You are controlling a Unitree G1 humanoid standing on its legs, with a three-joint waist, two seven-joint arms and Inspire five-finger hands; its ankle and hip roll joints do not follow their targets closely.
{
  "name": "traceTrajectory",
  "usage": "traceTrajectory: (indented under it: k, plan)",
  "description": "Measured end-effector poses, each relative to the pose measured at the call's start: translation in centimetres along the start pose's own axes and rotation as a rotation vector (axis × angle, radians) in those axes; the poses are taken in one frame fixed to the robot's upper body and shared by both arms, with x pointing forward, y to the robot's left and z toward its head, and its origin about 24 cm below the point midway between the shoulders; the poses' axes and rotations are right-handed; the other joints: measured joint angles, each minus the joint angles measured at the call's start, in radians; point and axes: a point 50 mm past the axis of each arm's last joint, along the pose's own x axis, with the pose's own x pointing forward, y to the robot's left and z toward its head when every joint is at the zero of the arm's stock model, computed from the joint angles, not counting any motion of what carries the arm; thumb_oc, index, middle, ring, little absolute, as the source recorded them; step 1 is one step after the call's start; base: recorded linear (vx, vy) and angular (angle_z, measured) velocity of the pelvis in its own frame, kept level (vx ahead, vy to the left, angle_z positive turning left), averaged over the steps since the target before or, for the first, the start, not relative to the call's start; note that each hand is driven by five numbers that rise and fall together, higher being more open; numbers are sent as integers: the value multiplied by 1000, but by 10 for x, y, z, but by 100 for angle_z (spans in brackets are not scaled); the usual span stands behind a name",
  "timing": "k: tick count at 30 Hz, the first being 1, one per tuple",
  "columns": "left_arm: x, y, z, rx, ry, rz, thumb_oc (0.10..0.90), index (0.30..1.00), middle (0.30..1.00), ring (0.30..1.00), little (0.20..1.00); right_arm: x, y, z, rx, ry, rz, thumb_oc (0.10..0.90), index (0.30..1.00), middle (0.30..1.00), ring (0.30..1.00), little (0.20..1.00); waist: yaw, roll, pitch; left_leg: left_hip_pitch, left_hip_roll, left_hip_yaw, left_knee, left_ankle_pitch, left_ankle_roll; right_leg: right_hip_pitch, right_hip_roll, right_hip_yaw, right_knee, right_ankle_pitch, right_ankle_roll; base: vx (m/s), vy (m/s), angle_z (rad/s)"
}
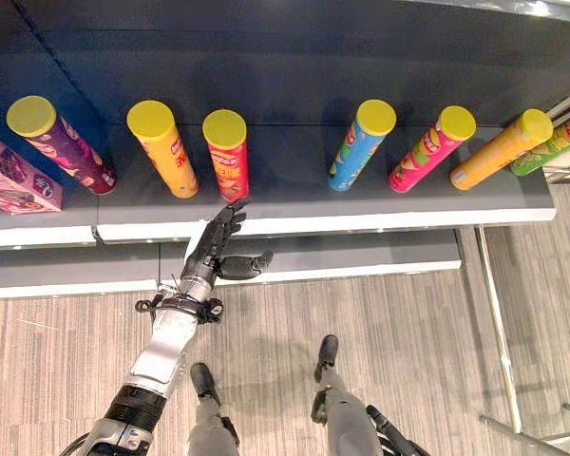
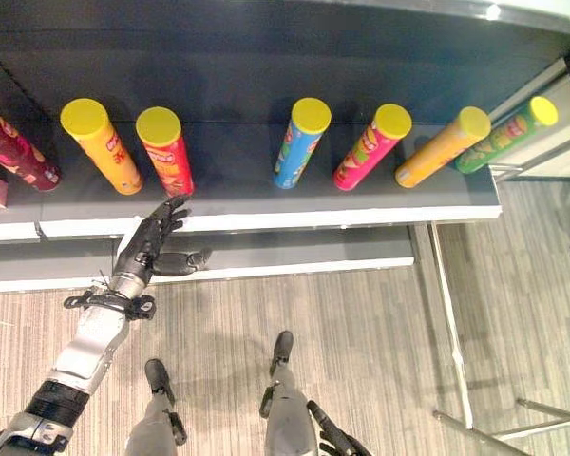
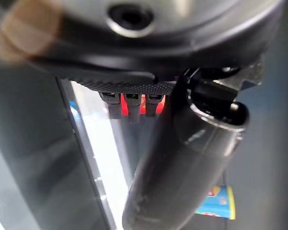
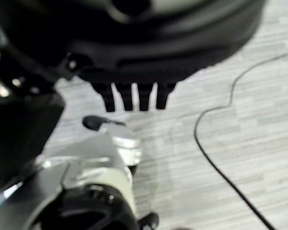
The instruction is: Put the goods on the table back onto the shelves and tidy them up.
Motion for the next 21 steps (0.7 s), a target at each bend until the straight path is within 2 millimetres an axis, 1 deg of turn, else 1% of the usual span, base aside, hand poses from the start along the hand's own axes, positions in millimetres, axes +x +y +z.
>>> traceTrajectory:
  k: [1,4,7,12,15,18,21]
  plan:
    - [0,0,0,0,0,0,800,900,900,900,900,0,0,0,0,0,0,800,900,900,900,900,0,0,0,0,0,0,0,0,0,0,0,0,0,0,0,0,0,0]
    - [0,-2,0,2,1,1,800,900,900,900,900,1,3,0,-2,-3,-3,800,900,900,900,900,8,-11,9,0,1,7,0,-2,-1,-5,2,7,0,-1,1,46,-3,-5]
    - [-2,-1,-2,8,7,3,800,900,900,900,900,1,3,-1,1,0,-7,800,900,900,900,900,22,-11,11,7,5,17,0,-5,-3,-5,7,18,0,-4,4,-6,4,-9]
    - [-3,2,-2,30,6,27,800,900,900,900,900,1,2,2,-3,-14,-17,800,900,900,900,900,24,-7,27,9,6,18,0,-5,-3,-3,7,19,0,-4,4,2,-1,-1]
    - [-2,8,-1,40,1,51,800,900,900,900,900,1,2,2,-5,-16,-18,800,900,900,900,900,24,-6,28,9,7,18,0,-5,-3,-3,8,18,0,-4,4,0,0,0]
    - [-2,17,1,63,-10,120,800,900,900,900,900,1,2,3,-6,-17,-20,800,900,900,900,900,24,-5,29,9,7,18,0,-5,-3,-3,8,18,0,-4,4,0,0,0]
    - [-2,22,2,64,-14,157,800,900,900,900,900,1,1,3,-6,-17,-21,800,900,900,900,900,24,-5,29,9,7,18,0,-5,-3,-3,8,17,0,-4,4,0,0,0]
